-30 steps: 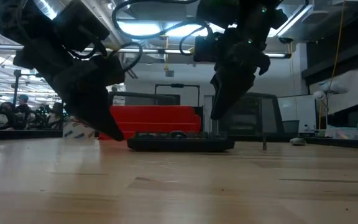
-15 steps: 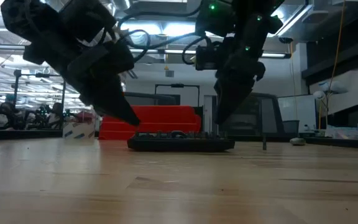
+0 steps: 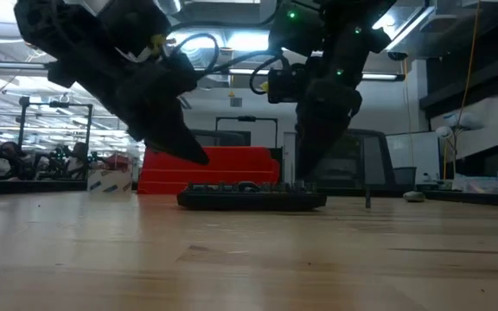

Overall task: Prefit tool cases
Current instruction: Remove the screwdriver bit from the tool case

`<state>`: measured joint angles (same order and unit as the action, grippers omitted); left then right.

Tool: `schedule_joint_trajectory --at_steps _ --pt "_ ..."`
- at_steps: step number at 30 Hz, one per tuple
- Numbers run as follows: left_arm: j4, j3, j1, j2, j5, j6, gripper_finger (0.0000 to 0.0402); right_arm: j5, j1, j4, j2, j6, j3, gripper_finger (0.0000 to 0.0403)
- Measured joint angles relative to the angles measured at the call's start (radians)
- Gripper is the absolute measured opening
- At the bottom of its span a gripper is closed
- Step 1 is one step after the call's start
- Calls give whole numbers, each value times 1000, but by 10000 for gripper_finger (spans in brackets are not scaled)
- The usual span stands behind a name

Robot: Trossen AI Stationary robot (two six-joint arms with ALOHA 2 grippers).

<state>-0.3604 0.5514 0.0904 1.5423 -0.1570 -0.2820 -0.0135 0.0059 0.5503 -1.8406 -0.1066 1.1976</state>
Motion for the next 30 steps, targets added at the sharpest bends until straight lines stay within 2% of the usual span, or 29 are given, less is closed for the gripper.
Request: schedule_joint_trajectory --at_steps 8,15,30 --pt "-105 0 -13 40 1 -50 0 -31 0 4 -33 -28 0 45" --pt "-99 0 2 39 1 -58 0 -45 0 5 -33 -31 0 8" --pt "-96 0 2 39 1 -68 0 -62 0 -6 -49 -39 1 13"
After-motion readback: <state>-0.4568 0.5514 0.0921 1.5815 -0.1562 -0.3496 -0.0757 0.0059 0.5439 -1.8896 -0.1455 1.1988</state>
